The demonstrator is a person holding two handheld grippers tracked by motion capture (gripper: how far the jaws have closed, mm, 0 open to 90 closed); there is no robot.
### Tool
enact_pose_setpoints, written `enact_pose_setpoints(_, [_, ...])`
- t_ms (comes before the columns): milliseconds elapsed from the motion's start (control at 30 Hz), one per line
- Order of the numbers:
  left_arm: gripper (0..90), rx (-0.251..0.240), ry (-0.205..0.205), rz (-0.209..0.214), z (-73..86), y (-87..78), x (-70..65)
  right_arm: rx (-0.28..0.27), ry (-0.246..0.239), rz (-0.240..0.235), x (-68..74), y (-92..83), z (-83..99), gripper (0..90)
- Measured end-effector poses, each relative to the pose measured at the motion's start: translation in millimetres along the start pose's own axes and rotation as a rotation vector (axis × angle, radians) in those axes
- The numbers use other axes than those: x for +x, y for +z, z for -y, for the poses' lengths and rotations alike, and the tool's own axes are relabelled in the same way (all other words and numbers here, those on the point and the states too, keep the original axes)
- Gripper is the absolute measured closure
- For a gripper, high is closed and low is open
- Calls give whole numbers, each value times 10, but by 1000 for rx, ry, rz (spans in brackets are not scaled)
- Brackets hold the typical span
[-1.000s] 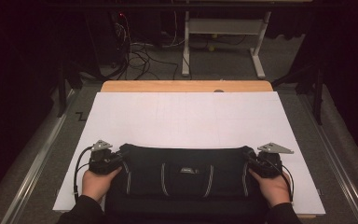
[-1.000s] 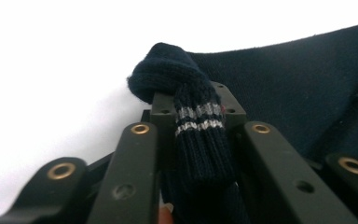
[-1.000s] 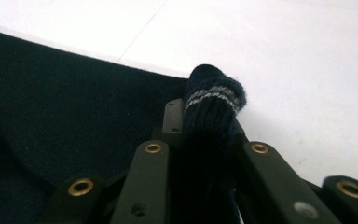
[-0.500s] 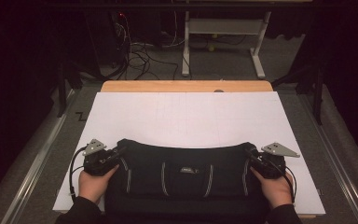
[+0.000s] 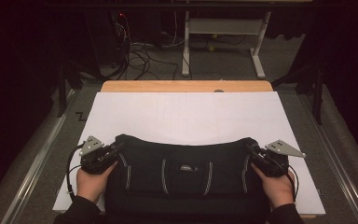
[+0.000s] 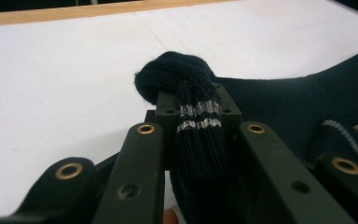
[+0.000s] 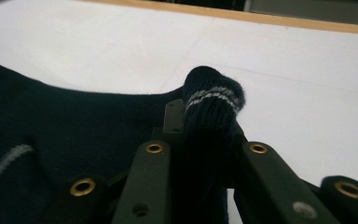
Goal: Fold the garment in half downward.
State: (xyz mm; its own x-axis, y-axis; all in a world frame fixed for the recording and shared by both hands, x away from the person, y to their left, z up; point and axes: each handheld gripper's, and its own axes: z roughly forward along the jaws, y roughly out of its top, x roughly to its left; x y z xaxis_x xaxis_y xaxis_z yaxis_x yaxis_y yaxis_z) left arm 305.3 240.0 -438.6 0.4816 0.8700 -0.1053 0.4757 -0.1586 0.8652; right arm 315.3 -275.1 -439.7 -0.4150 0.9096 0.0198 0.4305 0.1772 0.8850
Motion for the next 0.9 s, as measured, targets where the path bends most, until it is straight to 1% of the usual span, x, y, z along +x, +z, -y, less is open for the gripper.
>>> enact_pose_setpoints(67, [746, 5, 3, -1, -27, 14, 8, -2, -8, -2, -5, -15, -49, 801])
enact_pose_setpoints(133, [747, -5, -4, -5, -70, 18, 27, -4, -20, 6, -7, -13, -103, 801])
enact_pose_setpoints(367, [747, -19, -9, -29, -225, 65, 115, -33, -56, 42, -11, 41, -302, 801])
enact_pose_setpoints(433, [747, -18, -12, -36, -270, 102, 161, -41, -64, 57, -16, 88, -344, 801])
enact_pose_setpoints(533, [748, -15, -23, -44, -319, 162, 216, -43, -64, 71, -45, 179, -396, 801])
enact_pose_setpoints(667, [748, -3, -19, -61, -361, 257, 265, -34, -56, 84, -88, 322, -437, 801])
enact_pose_setpoints(767, [748, -3, -29, -66, -372, 320, 303, -24, -63, 99, -125, 435, -455, 801])
enact_pose_setpoints(833, [747, 1, -35, -68, -375, 379, 337, -20, -57, 104, -143, 492, -464, 801])
enact_pose_setpoints(900, [747, 7, -35, -80, -375, 436, 366, -17, -53, 110, -162, 543, -472, 800])
